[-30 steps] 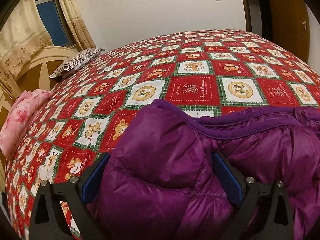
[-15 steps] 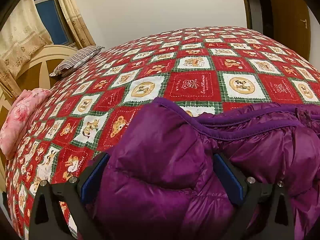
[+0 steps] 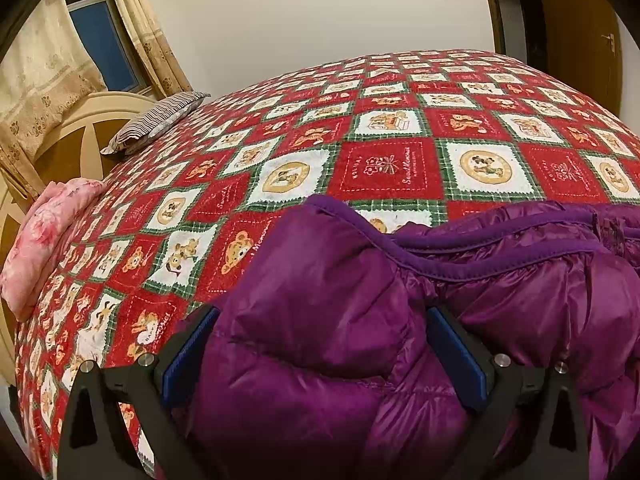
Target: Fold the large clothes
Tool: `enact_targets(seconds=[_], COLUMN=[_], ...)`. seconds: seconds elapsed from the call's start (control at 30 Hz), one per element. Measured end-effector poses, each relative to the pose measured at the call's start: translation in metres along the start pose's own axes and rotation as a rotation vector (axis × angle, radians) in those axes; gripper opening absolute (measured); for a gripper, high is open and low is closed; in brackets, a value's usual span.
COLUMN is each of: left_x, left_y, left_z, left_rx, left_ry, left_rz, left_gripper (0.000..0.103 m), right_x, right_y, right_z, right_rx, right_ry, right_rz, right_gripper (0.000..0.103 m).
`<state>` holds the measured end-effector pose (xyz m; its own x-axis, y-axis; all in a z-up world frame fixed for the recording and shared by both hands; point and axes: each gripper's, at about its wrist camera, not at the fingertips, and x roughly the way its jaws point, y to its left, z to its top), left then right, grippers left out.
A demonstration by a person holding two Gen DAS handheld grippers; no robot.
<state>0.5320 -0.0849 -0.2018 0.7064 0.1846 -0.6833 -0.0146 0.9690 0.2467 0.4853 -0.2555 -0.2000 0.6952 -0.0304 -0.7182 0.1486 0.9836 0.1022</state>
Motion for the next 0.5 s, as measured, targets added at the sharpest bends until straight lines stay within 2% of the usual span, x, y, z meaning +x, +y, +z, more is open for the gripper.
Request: enact_targets(seconds=[0.5], left_x=[0.0004], left_y=[0.0008], left_z=[-0.0010], left_rx=[0.002], left_ry=[-0.001], left_rz=[0.002], left_gripper=[0.102], right_x=[0.0033], right_y=[0.0013], right_z=[-0.0006], right_rx=[-0.015], right_ry=[0.008], right_rz=[-0.016], right_gripper=[0.062])
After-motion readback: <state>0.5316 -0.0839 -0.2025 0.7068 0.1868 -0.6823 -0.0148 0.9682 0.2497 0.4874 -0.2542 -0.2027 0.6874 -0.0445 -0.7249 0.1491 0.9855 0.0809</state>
